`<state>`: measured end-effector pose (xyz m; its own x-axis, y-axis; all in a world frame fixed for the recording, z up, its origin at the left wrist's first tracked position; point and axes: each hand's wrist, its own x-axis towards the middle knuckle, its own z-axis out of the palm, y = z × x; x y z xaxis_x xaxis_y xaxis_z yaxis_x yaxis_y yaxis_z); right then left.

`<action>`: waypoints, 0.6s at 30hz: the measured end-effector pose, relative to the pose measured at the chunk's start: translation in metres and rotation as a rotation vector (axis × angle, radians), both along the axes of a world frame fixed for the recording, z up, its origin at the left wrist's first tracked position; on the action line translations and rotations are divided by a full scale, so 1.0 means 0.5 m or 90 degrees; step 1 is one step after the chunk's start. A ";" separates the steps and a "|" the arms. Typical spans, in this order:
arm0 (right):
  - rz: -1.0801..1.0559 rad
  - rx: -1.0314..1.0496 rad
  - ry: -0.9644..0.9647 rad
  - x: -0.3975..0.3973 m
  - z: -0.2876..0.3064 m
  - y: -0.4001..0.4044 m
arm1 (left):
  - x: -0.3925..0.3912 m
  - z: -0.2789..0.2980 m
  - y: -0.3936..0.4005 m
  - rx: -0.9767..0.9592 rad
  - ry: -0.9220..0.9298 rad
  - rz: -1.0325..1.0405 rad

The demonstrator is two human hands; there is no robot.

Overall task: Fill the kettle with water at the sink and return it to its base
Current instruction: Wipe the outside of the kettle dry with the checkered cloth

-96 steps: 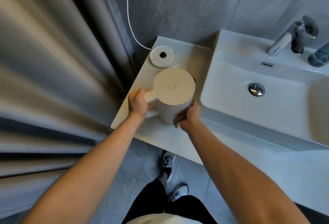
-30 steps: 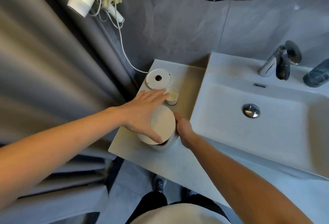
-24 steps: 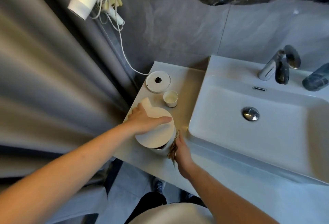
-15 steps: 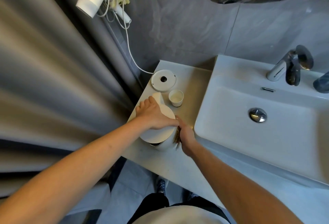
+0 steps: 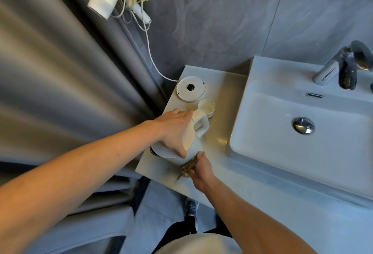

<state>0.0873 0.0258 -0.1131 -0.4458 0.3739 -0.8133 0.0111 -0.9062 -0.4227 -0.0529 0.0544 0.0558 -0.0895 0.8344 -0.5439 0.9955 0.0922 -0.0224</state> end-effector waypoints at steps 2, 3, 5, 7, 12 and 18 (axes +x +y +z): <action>0.001 0.071 -0.035 -0.036 0.014 0.037 | -0.004 0.004 0.000 -0.004 -0.004 -0.020; 0.026 0.120 -0.062 -0.050 0.025 0.054 | -0.005 0.005 0.000 -0.004 -0.005 -0.028; 0.062 0.188 -0.082 -0.067 0.051 0.076 | -0.009 0.006 0.000 -0.002 -0.011 -0.037; 0.067 0.233 -0.049 -0.064 0.077 0.077 | -0.013 0.003 -0.002 -0.004 -0.013 -0.054; 0.033 0.296 0.016 -0.029 0.112 0.033 | -0.018 0.002 -0.009 -0.003 -0.013 -0.091; 0.040 0.302 -0.067 -0.043 0.034 0.028 | -0.022 0.002 -0.008 -0.002 -0.015 -0.110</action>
